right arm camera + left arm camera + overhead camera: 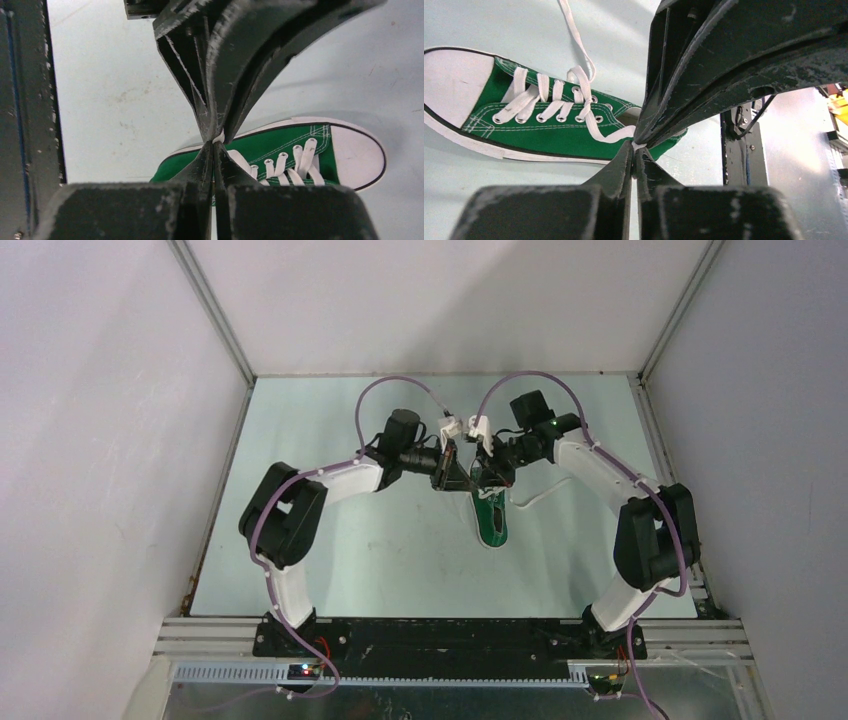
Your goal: Tie the shoes
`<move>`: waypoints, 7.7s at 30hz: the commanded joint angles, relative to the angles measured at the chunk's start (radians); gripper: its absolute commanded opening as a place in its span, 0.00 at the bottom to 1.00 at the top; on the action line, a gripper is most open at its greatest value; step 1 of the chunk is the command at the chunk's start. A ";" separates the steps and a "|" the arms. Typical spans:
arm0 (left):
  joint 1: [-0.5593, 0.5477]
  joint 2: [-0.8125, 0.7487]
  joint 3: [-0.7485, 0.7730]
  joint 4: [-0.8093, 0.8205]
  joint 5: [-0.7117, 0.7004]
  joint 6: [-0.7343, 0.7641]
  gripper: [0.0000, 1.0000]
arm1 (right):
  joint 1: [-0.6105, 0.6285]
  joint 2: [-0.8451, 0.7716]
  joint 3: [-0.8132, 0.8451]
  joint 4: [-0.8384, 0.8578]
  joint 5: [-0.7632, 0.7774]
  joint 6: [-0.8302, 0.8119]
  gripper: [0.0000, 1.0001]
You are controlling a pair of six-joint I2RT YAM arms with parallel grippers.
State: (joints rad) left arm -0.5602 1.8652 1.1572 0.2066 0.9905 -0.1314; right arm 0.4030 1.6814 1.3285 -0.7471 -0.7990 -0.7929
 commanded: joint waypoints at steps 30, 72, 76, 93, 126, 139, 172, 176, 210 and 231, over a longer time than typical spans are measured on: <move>-0.126 -0.119 -0.020 0.095 -0.521 0.067 0.67 | -0.167 0.005 -0.023 0.258 -0.159 0.675 0.00; -0.119 0.039 -0.086 0.430 -0.417 0.008 0.48 | -0.229 -0.018 -0.068 0.320 -0.140 0.784 0.00; -0.109 0.040 -0.079 0.427 -0.441 0.028 0.59 | -0.239 -0.023 -0.076 0.321 -0.143 0.785 0.00; -0.109 0.123 0.032 0.384 -0.177 0.083 0.57 | -0.248 -0.025 -0.080 0.330 -0.159 0.788 0.00; -0.089 0.144 -0.027 0.355 -0.167 0.022 0.32 | -0.261 -0.019 -0.080 0.337 -0.155 0.788 0.00; -0.081 0.164 -0.004 0.325 -0.184 0.021 0.28 | -0.265 -0.016 -0.079 0.335 -0.152 0.788 0.00; -0.083 0.170 0.046 0.305 -0.157 -0.006 0.00 | -0.309 -0.020 -0.057 0.287 -0.101 0.745 0.16; -0.082 0.171 0.027 0.331 -0.144 -0.031 0.00 | -0.408 -0.040 -0.017 0.126 0.030 0.673 0.37; -0.081 0.139 0.099 0.124 -0.095 0.075 0.00 | -0.417 0.363 0.113 0.105 0.835 1.197 0.31; -0.070 0.183 0.097 0.262 0.088 -0.118 0.00 | -0.270 0.004 0.068 0.394 -0.004 0.993 0.00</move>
State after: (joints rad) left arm -0.6315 2.0403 1.2346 0.3866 1.0069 -0.1757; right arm 0.0845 1.7767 1.4593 -0.4511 -0.6125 0.2497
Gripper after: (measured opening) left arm 0.006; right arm 0.007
